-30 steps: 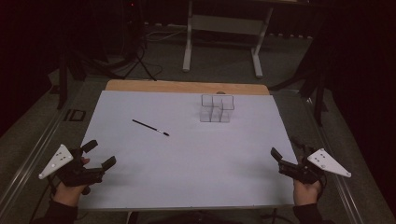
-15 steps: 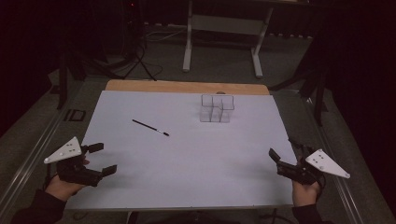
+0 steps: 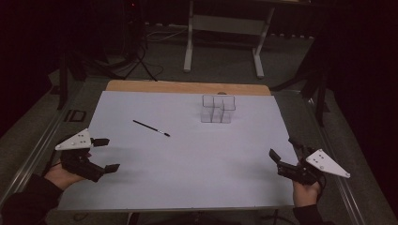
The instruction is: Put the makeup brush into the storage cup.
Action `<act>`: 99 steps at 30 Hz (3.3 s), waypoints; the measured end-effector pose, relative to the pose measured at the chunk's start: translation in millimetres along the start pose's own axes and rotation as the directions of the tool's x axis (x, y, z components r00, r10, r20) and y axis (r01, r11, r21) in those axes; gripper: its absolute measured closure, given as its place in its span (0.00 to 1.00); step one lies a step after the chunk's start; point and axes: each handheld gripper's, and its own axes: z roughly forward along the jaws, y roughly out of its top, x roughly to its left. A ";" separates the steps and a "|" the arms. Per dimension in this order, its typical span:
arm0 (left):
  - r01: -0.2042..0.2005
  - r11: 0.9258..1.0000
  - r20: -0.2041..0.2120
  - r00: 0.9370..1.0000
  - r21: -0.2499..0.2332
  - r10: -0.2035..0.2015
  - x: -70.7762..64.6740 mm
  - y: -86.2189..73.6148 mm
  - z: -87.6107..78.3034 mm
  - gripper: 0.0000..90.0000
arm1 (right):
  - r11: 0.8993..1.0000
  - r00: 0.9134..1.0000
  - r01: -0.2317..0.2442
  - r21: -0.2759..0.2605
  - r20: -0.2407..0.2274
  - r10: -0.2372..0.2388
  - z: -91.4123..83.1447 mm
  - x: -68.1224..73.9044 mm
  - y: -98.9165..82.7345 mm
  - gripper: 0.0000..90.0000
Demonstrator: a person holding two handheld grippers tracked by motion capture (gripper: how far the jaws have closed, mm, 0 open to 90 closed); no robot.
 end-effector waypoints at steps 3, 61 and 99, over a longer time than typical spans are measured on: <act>-0.028 0.999 0.019 0.999 0.045 0.027 2.6 5.2 3.0 0.00 | 1.000 1.000 0.000 0.003 0.001 0.000 0.6 0.3 -0.1 0.16; -0.418 0.780 0.243 0.908 0.465 0.342 36.1 91.3 108.2 0.00 | 0.999 1.000 0.000 0.042 -0.001 0.000 4.8 0.8 -5.3 0.16; -0.577 0.643 0.378 0.816 0.504 0.437 81.1 105.8 186.7 0.19 | 0.998 1.000 0.017 0.060 -0.005 -0.017 2.7 0.7 -10.1 0.17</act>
